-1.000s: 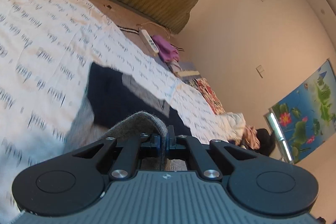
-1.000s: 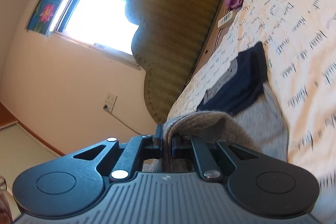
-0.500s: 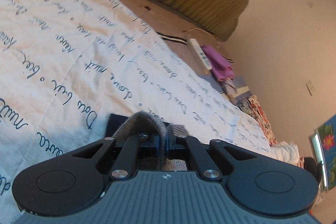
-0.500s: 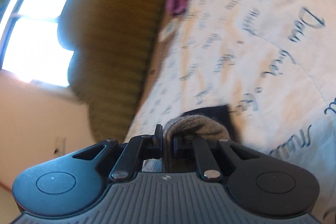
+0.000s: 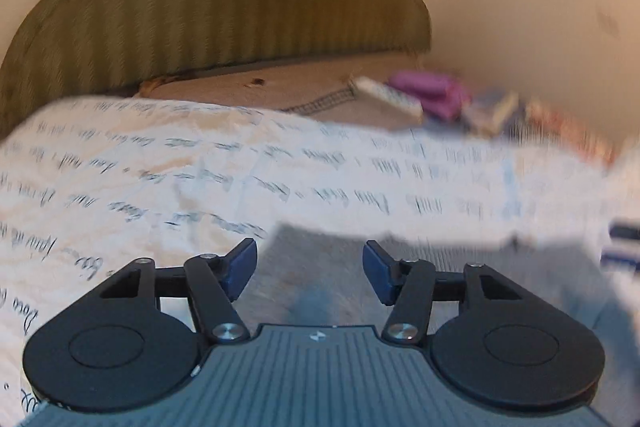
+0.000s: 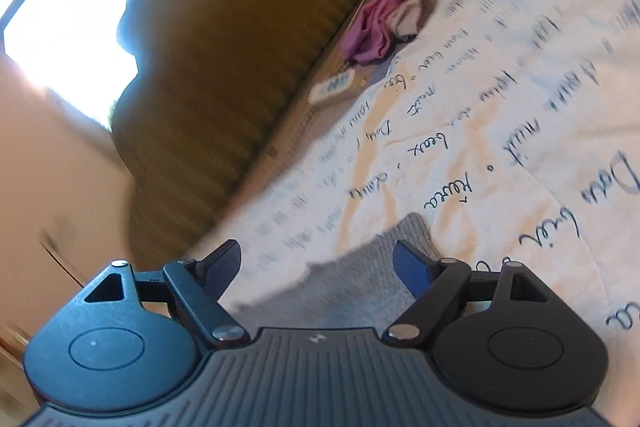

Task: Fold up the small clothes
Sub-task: 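Lower the hem onto the collar and open both grippers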

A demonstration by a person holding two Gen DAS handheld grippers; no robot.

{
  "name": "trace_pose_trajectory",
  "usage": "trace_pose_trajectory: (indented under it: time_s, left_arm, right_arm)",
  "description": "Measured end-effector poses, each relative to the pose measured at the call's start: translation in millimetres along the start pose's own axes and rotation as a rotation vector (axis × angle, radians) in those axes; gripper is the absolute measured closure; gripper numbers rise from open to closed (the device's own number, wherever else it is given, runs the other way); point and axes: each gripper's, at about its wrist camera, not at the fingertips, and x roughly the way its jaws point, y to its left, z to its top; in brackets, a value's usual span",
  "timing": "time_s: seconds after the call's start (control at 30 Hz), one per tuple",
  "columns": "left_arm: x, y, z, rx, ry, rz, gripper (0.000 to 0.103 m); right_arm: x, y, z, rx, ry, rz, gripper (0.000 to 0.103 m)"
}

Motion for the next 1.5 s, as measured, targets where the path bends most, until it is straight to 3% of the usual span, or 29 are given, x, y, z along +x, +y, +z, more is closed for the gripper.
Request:
trace_pose_trajectory:
  time_s: [0.07,0.13,0.2,0.23,0.27,0.33,0.43,0.5,0.53,0.63,0.7,0.8,0.83,0.97,1.07,1.17,1.33,1.5]
  left_arm:
    - [15,-43,-15,0.176,0.004,0.051,0.041]
    - [34,-62,-29,0.264,0.051,0.074,0.038]
    - [50,-54,-36,0.237,0.065,0.1,0.029]
    - [55,-45,-37,0.208,0.062,0.132,0.012]
    - [62,-31,-36,0.151,0.081,0.123,0.004]
    - [66,-10,-33,0.039,0.119,0.077,0.004]
    - [50,-21,-31,0.102,0.099,0.169,0.008]
    - [24,-28,-31,0.096,0.089,0.146,0.021]
    - [10,-31,-32,0.095,0.075,0.133,0.024]
    - [-23,-45,-48,0.122,0.025,0.111,0.021]
    - [-28,-53,-62,0.142,0.036,0.11,0.019]
    - [-24,-54,-74,0.129,0.036,0.129,0.016]
    - [-21,-52,-75,0.12,0.038,0.135,0.011]
    - [-18,-37,-69,0.045,0.084,0.129,0.011]
    - [-36,-36,-66,0.045,0.079,0.115,0.017]
    - [-49,-37,-74,0.054,0.078,0.091,0.015]
    - [-38,-29,-90,0.07,0.078,0.103,0.012]
    - [-38,-25,-84,0.055,0.106,0.109,0.011]
  right_arm:
    - [19,30,-21,-0.166,0.058,-0.068,0.022]
    - [36,53,-43,-0.334,0.086,-0.162,0.023]
    - [49,55,-58,-0.442,0.087,-0.266,0.023]
    - [50,47,-59,-0.432,0.083,-0.272,0.023]
    - [49,41,-59,-0.413,0.07,-0.256,0.023]
    - [41,22,-53,-0.341,0.03,-0.218,0.023]
    - [41,35,-54,-0.389,0.053,-0.276,0.023]
    - [28,56,-56,-0.41,0.027,-0.311,0.023]
    - [15,66,-60,-0.423,-0.008,-0.289,0.023]
    - [-18,83,-78,-0.438,-0.09,-0.23,0.023]
    - [-20,87,-91,-0.445,-0.07,-0.251,0.023]
    - [-4,82,-108,-0.489,-0.008,-0.349,0.023]
    - [2,76,-111,-0.481,0.012,-0.363,0.022]
    - [1,74,-110,-0.444,0.014,-0.358,0.021]
    - [-13,81,-108,-0.406,-0.002,-0.342,0.021]
    - [-24,80,-114,-0.392,-0.004,-0.315,0.021]
    - [-20,68,-131,-0.486,0.022,-0.337,0.021]
    - [-24,74,-121,-0.444,0.042,-0.362,0.021]
